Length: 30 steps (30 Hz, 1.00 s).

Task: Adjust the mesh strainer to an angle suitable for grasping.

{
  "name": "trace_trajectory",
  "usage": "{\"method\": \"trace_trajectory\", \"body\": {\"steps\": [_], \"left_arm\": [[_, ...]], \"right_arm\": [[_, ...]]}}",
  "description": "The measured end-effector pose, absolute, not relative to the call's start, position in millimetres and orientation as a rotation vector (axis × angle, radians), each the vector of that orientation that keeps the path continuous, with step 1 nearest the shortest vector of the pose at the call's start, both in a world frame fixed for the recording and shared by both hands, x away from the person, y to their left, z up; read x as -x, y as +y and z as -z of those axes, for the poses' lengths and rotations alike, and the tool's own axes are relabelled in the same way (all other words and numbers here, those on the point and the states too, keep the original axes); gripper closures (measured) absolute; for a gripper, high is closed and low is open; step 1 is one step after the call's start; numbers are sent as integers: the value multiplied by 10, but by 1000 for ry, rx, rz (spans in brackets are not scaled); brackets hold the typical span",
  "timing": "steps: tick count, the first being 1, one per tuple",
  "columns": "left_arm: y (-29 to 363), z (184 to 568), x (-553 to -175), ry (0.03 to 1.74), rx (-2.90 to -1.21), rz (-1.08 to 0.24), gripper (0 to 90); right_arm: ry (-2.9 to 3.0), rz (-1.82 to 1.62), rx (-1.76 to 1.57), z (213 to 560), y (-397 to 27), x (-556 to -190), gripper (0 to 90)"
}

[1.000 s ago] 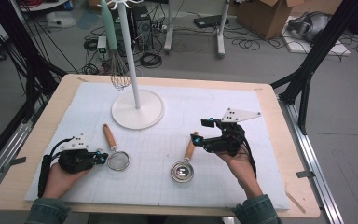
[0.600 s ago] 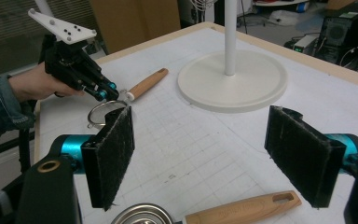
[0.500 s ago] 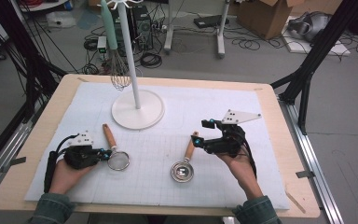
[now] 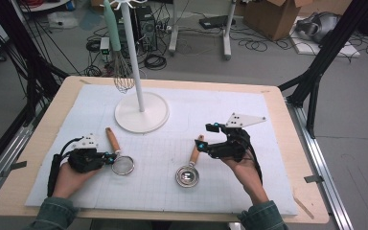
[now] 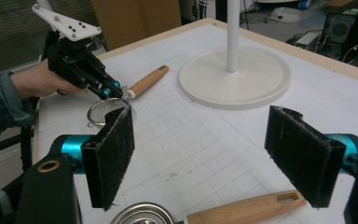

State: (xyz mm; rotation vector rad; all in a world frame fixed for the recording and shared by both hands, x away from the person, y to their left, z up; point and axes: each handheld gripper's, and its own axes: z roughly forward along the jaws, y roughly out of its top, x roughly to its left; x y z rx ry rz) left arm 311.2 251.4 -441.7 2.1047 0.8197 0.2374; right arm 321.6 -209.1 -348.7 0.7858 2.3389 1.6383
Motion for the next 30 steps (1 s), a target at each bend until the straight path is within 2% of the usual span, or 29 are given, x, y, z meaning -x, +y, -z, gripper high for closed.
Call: {"method": "trace_trajectory", "body": {"steps": [30], "left_arm": [[2186, 4417, -3084, 759, -2099, -186, 887]], "right_arm": [[2336, -1634, -800, 3515, -2145, -3198, 234]]}}
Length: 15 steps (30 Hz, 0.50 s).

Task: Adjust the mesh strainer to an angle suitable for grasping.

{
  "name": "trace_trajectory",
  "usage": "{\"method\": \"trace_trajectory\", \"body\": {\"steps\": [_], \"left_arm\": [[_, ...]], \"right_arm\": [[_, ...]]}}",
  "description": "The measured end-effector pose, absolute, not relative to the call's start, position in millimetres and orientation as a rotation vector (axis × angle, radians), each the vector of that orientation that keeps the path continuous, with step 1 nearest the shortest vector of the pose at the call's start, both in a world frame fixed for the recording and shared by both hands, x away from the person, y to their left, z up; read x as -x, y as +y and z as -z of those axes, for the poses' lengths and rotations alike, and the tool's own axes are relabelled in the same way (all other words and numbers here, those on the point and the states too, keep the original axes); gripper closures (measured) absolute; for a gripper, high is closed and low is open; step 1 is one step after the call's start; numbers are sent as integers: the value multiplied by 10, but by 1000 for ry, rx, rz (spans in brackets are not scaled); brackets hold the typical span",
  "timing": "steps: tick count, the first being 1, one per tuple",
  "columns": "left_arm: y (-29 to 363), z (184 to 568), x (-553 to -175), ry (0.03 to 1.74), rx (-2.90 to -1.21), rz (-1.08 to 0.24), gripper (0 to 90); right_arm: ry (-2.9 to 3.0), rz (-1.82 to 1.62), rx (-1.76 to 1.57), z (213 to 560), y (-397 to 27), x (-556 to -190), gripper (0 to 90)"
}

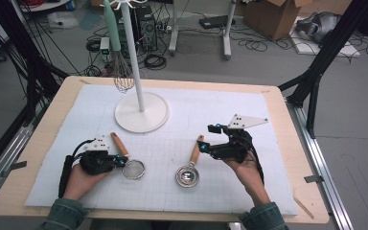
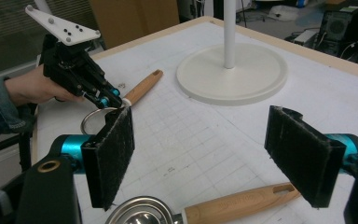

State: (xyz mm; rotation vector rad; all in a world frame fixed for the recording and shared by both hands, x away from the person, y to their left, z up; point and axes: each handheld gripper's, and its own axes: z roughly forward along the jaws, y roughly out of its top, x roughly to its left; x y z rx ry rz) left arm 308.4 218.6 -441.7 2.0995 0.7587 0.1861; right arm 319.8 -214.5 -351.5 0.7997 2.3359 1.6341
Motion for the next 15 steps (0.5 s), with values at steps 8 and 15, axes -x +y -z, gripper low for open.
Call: {"method": "trace_trajectory", "body": {"steps": [8, 15], "left_arm": [[2099, 4420, -3072, 750, -2096, -177, 887], [2010, 4424, -3060, 743, -2090, -165, 887]], "right_arm": [[2329, -1641, -803, 3514, -2172, -3193, 234], [2332, -1639, -799, 3518, -2165, -3194, 234]]}}
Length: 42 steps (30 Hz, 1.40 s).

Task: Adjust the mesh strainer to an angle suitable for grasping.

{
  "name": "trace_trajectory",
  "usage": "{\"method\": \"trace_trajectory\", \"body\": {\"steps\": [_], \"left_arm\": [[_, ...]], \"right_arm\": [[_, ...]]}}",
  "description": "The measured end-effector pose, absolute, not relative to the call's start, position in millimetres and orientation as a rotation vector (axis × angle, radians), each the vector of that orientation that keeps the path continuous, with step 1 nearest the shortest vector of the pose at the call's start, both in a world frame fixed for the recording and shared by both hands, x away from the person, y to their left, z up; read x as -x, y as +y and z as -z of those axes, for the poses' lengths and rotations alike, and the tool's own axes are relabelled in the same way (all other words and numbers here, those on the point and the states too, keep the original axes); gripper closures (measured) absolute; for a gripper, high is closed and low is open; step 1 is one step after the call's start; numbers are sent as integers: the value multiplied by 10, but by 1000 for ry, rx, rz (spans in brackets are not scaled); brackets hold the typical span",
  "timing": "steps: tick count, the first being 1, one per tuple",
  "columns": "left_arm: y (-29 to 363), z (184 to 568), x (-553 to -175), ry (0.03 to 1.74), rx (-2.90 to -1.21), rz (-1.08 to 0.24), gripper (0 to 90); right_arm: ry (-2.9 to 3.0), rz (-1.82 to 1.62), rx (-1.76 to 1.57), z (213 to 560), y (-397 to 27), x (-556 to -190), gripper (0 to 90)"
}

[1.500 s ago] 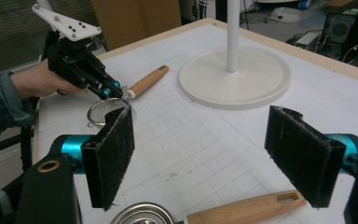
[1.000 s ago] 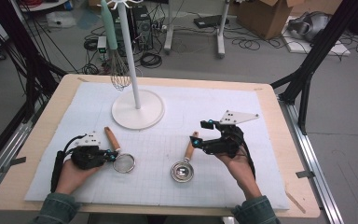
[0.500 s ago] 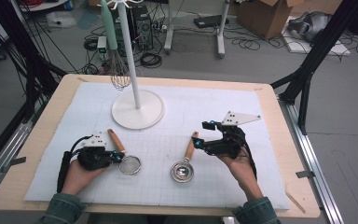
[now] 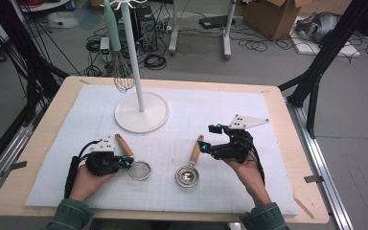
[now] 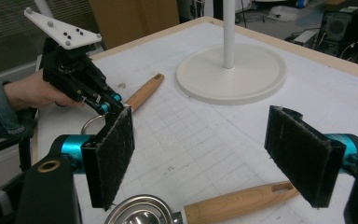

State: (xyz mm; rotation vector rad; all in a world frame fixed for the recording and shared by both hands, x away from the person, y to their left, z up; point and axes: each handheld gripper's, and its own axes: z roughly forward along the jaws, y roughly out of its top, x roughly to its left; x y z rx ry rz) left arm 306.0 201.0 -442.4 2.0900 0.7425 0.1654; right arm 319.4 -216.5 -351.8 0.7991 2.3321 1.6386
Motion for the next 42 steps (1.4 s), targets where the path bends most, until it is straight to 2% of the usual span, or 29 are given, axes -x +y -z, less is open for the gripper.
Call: {"method": "trace_trajectory", "body": {"steps": [18, 31, 42], "left_arm": [[1751, 4427, -3036, 691, -2105, -143, 887], [1631, 4424, -3027, 660, -2119, -146, 885], [1687, 4387, -3007, 665, -2107, -153, 809]], "right_arm": [[2377, -1619, -780, 3561, -2060, -3205, 234], [2445, -1632, -739, 3643, -1836, -3187, 234], [2480, -1632, -730, 3717, -1706, -3161, 234]]}}
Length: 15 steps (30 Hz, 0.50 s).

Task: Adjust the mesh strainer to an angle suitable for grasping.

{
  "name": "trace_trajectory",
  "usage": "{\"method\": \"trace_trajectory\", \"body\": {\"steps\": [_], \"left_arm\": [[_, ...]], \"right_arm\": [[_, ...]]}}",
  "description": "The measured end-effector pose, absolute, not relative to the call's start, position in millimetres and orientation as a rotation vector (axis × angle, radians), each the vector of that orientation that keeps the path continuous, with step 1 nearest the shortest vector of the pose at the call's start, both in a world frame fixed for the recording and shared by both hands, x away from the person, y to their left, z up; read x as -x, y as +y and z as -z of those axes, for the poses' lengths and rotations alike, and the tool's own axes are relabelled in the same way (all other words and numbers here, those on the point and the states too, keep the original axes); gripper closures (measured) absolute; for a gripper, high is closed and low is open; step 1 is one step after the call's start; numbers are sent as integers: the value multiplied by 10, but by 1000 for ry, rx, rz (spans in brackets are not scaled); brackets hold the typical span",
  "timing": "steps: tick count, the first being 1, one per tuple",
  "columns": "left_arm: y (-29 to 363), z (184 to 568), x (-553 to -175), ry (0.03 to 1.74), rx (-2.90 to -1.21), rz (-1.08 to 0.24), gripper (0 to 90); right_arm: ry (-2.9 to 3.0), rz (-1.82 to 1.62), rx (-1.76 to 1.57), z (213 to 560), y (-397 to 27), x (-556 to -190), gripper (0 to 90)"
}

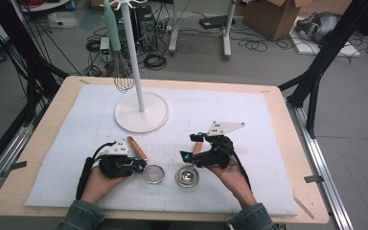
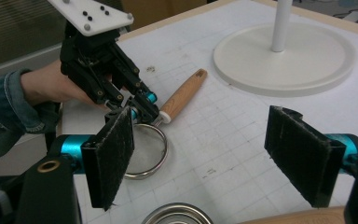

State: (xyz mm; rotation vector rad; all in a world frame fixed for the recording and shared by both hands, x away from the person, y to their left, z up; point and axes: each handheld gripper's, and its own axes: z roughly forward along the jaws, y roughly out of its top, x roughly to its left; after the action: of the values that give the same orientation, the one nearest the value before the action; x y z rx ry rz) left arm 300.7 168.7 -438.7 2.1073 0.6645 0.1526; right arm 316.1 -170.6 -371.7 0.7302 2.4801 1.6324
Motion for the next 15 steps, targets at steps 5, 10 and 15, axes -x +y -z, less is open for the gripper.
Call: {"method": "trace_trajectory", "body": {"steps": [5, 10, 15], "left_arm": [[1767, 4337, -2974, 665, -2089, -171, 801], [1878, 4280, -2937, 675, -2073, -196, 796], [1986, 4250, -2866, 670, -2072, -204, 779]], "right_arm": [[2513, -1606, -725, 3777, -1629, -3152, 258], [2539, -1601, -708, 3823, -1539, -3115, 340], [2571, -1610, -670, 3856, -1467, -3065, 437]]}}
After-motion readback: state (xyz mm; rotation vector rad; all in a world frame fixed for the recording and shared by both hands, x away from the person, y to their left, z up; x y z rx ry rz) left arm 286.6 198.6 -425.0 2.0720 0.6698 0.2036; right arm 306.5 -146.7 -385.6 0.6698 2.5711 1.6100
